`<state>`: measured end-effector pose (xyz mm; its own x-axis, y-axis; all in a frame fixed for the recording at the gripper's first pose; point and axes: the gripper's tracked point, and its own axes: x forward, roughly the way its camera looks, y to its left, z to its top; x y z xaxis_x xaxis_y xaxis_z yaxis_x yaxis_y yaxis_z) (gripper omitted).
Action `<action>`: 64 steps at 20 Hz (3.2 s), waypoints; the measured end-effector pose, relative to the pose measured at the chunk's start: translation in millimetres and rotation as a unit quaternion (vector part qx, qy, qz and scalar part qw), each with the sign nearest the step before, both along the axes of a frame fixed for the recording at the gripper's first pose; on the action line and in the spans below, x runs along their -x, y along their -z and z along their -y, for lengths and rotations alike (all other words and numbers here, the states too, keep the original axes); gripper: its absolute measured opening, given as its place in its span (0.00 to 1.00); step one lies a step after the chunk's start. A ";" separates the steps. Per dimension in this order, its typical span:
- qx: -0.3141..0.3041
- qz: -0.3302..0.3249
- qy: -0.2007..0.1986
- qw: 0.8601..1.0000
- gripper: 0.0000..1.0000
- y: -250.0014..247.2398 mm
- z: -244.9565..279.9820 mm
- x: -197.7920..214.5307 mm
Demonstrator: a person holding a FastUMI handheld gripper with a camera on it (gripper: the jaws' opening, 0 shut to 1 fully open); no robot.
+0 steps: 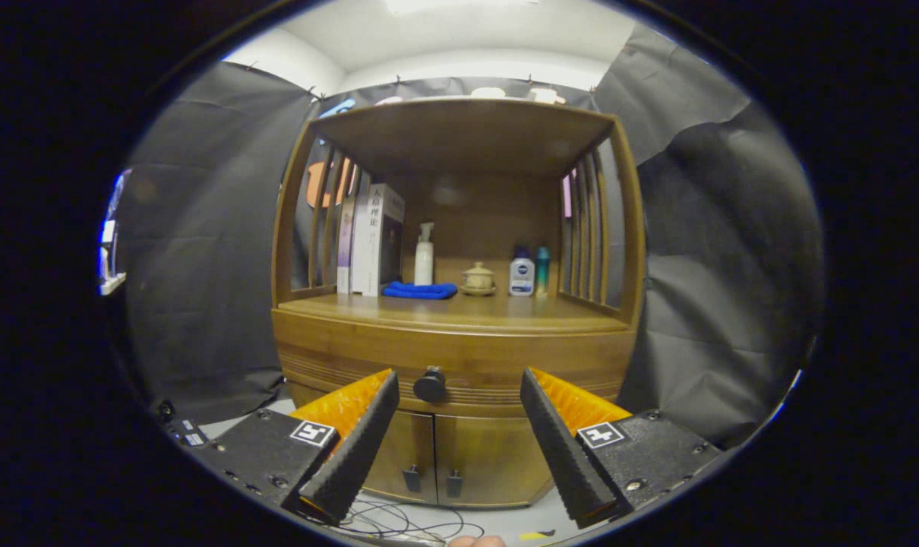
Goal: Pull open the drawer, take out the items inside it, and place them on the countertop above the cabinet.
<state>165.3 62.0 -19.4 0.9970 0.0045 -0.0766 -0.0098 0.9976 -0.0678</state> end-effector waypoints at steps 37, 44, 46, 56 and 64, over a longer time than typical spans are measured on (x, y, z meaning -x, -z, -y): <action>0.010 -0.070 0.014 0.997 0.31 72.9 -28.4 -55.8; 0.002 -0.073 0.006 0.997 0.31 75.7 -27.5 16.0; 0.000 -0.077 0.007 0.997 0.31 77.7 -26.7 34.0; -0.004 -0.075 0.003 0.997 0.31 90.2 -30.0 67.3; 0.025 0.040 -0.010 0.999 0.88 13.3 -18.3 79.4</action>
